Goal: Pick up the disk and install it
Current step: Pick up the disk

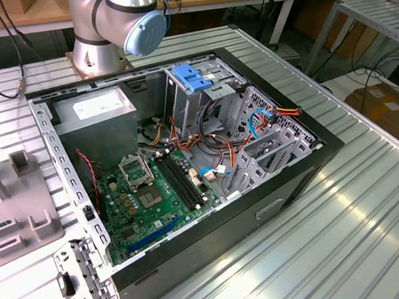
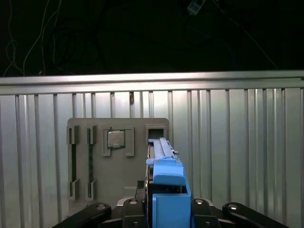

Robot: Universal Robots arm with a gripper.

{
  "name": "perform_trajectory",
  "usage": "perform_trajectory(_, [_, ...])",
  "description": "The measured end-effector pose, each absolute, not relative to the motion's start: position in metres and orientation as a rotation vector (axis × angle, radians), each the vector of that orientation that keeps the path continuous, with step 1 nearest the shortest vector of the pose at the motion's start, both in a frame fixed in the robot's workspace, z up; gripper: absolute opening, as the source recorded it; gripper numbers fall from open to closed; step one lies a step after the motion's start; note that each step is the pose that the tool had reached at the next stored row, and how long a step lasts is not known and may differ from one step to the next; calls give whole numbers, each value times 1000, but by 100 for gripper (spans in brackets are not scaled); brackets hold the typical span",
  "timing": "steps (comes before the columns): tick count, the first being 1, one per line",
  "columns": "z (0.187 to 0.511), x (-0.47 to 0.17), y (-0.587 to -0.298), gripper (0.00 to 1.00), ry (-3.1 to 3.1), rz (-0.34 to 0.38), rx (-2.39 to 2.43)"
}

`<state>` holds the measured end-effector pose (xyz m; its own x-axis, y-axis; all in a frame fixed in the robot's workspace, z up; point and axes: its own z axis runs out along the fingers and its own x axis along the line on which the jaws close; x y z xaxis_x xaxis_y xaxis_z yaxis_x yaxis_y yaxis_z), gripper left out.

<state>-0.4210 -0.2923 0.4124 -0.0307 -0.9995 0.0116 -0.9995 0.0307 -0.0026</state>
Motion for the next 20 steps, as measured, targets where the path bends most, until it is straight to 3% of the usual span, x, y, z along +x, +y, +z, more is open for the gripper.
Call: perform_trajectory(20, [432,-421,-292,36,-2251,16,2183])
